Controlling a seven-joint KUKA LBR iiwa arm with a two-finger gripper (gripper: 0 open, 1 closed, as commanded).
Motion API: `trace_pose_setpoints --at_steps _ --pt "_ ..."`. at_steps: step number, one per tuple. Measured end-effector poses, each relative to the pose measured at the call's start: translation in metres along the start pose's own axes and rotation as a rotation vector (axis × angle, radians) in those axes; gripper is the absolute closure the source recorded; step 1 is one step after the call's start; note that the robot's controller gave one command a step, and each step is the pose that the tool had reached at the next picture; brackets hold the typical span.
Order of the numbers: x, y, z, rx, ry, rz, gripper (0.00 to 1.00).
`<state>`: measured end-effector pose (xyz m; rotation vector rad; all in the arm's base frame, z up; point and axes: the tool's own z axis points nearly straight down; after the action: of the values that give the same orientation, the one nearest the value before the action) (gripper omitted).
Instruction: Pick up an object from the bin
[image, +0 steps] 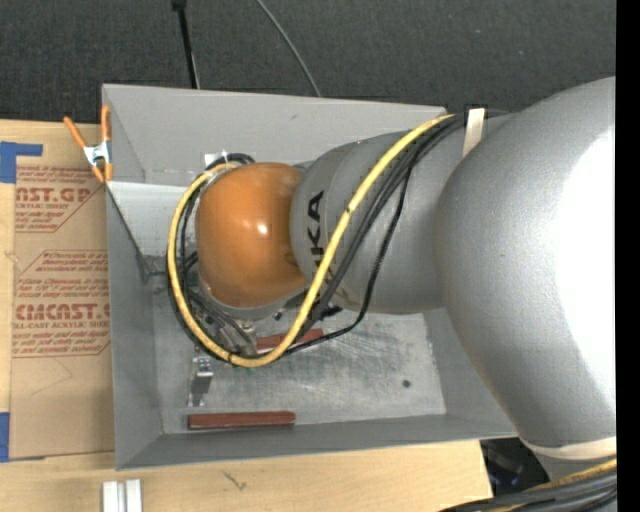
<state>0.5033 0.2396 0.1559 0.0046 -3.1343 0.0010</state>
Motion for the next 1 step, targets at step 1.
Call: trace_pose_setpoints --at_steps 1 --pt "-0.0022 -0.0010 -0.0046 -0.002 -0.007 0.002 0.00"
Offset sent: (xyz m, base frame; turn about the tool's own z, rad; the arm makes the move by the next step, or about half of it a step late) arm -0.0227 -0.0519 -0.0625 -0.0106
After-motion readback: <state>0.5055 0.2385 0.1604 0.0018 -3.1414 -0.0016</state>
